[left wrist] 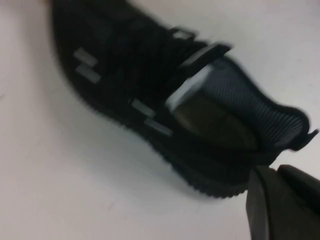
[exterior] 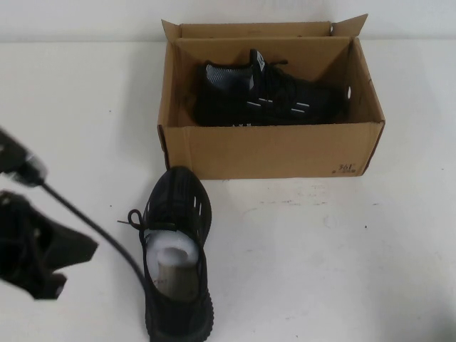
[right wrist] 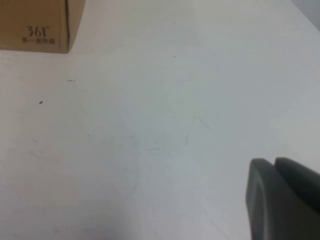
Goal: Put shoes into padded shoe box
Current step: Pick up the shoe from the table
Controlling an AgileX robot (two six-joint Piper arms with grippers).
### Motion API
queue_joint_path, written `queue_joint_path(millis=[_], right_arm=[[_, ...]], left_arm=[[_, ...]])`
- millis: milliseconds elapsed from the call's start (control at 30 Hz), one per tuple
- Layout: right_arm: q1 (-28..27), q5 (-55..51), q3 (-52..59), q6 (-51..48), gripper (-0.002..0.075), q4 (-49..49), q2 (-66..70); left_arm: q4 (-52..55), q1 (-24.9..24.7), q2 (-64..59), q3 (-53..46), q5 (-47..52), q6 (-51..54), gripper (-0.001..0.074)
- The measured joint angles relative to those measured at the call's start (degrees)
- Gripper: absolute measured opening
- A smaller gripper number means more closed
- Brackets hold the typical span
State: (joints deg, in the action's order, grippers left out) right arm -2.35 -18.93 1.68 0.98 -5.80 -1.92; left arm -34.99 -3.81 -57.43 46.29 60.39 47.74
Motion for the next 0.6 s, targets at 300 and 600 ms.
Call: queue_joint_path(millis=[300,600], right_arm=[[0.0,0.0,0.0,0.0,-0.0006,0.0,0.0],[0.0,0.0,0.0,0.0,-0.0006,0.0,0.0]], left_arm=[[5.9,-12.3,-13.8,11.9,1.9,7.5,-0.0004],[17.1,-23.4,-22.3,19.4,4.2,9.5,0.0256]])
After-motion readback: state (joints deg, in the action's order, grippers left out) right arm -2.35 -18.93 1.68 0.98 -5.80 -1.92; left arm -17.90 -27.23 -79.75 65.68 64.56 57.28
